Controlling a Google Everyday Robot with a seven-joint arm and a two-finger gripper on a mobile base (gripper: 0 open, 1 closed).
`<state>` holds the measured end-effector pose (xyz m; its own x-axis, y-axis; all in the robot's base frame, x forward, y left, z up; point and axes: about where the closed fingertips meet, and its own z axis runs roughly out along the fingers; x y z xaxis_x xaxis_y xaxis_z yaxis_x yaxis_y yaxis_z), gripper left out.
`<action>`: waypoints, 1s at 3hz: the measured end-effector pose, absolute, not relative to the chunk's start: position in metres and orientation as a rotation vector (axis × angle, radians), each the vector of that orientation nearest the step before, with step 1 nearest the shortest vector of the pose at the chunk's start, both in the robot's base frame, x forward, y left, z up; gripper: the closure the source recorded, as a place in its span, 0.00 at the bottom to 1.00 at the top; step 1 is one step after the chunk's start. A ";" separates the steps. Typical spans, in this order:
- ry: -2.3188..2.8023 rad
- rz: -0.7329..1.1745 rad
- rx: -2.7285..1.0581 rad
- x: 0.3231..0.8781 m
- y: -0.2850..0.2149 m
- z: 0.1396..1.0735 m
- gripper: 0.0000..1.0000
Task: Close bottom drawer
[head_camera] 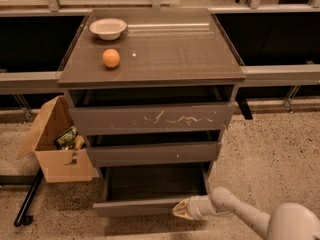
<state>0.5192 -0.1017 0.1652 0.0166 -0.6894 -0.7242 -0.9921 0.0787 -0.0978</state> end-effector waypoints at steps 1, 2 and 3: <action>1.737 0.597 -1.652 0.529 -0.104 0.164 0.94; 1.733 0.589 -1.628 0.548 -0.106 0.160 0.91; 1.726 0.587 -1.622 0.555 -0.105 0.159 0.68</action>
Offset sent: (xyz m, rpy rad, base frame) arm 0.0706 -0.0131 -0.0106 0.0336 -0.0551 -0.0726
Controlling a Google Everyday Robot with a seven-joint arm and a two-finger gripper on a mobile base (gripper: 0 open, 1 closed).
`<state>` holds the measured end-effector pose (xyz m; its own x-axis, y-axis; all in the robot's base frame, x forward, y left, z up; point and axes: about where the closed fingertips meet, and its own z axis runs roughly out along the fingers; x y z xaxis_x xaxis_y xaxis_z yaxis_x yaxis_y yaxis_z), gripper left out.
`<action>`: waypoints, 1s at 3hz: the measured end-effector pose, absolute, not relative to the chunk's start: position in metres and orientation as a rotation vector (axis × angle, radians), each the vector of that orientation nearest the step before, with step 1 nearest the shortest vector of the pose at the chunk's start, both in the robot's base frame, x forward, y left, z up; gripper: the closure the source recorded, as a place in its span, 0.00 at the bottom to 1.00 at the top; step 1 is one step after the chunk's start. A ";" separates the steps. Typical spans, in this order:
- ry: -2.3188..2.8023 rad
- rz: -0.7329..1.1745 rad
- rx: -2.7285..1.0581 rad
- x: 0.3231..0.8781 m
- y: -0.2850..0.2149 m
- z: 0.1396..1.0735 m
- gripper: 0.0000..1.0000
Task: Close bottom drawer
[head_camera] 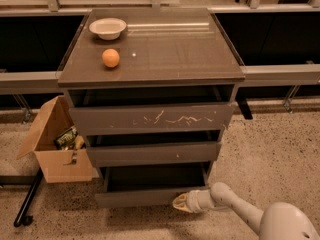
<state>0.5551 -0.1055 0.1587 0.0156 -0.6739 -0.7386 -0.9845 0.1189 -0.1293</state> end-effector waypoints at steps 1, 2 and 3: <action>1.713 0.581 -1.611 0.571 -0.106 0.159 0.45; 1.705 0.583 -1.600 0.585 -0.106 0.157 0.22; 1.700 0.589 -1.595 0.593 -0.105 0.157 0.01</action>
Offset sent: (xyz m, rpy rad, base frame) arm 0.0514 -0.0068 -0.0003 0.0313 -0.0337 -0.0182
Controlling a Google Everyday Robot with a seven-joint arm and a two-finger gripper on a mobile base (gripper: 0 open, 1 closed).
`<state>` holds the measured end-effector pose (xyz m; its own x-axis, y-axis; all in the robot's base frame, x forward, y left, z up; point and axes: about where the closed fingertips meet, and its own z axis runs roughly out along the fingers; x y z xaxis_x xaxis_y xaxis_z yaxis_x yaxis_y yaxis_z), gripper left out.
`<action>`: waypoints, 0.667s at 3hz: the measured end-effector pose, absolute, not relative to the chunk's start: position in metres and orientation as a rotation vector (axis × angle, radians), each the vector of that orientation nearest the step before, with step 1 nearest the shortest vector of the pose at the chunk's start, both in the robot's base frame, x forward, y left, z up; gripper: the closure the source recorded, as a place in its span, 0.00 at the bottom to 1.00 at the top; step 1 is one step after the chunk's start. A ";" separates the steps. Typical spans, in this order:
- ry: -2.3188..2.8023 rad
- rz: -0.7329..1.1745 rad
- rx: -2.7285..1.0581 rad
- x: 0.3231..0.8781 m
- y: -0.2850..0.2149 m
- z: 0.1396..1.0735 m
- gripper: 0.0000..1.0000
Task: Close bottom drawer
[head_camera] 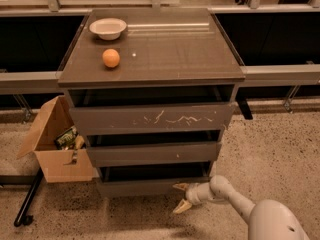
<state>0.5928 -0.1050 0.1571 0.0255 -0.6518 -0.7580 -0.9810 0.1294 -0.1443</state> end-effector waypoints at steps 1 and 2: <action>1.695 0.597 -1.593 0.592 -0.105 0.158 0.00; 1.651 0.625 -1.618 0.576 -0.100 0.170 0.00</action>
Offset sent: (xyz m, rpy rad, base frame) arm -0.0394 0.0057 0.0336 0.0488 -0.0227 0.0995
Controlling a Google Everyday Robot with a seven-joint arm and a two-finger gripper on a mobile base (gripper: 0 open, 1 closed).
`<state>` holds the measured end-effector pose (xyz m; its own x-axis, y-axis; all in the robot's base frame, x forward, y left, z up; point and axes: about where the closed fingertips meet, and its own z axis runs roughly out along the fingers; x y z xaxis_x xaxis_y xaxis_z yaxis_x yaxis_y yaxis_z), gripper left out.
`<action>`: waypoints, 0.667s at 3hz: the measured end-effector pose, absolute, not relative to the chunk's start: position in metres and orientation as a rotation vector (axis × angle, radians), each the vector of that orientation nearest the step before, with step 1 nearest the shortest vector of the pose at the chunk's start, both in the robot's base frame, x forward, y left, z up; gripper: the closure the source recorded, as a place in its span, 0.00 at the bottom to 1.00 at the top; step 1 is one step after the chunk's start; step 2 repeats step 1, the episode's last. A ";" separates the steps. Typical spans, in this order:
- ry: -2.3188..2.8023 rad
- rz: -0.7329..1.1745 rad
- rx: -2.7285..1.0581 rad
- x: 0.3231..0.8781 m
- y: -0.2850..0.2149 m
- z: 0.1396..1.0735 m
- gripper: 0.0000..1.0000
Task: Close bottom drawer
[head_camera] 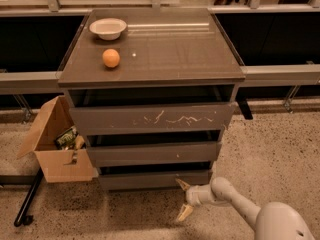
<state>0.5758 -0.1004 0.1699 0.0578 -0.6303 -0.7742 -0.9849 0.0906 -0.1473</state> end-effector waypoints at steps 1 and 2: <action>1.587 0.704 -1.689 0.539 -0.098 0.199 0.00; 1.587 0.704 -1.689 0.539 -0.098 0.199 0.00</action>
Offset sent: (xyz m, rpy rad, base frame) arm 0.0000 0.0000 0.0000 0.0000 0.0000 0.0000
